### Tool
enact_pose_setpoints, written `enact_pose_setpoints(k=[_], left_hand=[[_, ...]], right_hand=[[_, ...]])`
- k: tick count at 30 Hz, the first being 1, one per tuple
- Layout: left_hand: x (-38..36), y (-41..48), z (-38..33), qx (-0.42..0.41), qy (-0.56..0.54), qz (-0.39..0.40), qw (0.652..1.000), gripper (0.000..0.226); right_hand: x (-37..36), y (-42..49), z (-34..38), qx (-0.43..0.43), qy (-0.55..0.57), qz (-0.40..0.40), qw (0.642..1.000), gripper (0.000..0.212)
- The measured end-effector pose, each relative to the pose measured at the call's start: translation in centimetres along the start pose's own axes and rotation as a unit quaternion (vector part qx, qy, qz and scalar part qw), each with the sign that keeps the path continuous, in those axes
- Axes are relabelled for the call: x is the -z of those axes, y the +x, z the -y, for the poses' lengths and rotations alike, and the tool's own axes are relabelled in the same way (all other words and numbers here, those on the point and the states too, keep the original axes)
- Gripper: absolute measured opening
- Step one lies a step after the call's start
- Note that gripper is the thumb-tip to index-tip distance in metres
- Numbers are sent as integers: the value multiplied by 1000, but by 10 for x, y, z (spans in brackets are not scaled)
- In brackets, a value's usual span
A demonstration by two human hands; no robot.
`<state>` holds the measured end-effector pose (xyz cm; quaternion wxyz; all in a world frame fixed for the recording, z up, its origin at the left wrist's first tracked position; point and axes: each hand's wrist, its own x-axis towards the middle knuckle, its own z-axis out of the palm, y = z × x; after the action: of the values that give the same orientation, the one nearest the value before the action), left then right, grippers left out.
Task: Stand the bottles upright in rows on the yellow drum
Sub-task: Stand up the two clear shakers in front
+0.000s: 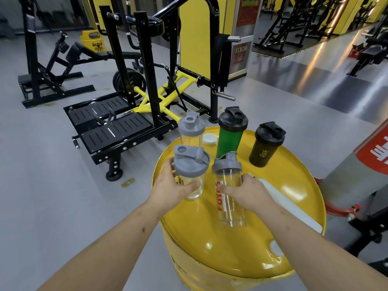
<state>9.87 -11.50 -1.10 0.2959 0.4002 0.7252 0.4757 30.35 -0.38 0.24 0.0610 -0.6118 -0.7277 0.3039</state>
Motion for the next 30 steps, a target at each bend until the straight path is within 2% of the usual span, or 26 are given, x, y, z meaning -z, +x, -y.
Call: enact_pose_setpoints(k=[6, 13, 16, 20, 30], left_hand=[[-3, 1, 2, 16, 15, 5, 1000, 81], [-4, 3, 3, 10, 7, 9, 1000, 85], [-4, 3, 2, 10, 3, 10, 1000, 82], [-5, 4, 1, 7, 5, 9, 1000, 81], [-5, 5, 3, 0, 14, 8, 1000, 80]], right_hand=[[5, 0, 0, 8, 29, -18, 999, 72], [12, 0, -6, 18, 70, -38, 997, 66], [15, 2, -8, 31, 103, -53, 993, 72], [14, 2, -11, 55, 159, -79, 983, 93], [-2, -1, -22, 111, 255, -97, 956, 90]])
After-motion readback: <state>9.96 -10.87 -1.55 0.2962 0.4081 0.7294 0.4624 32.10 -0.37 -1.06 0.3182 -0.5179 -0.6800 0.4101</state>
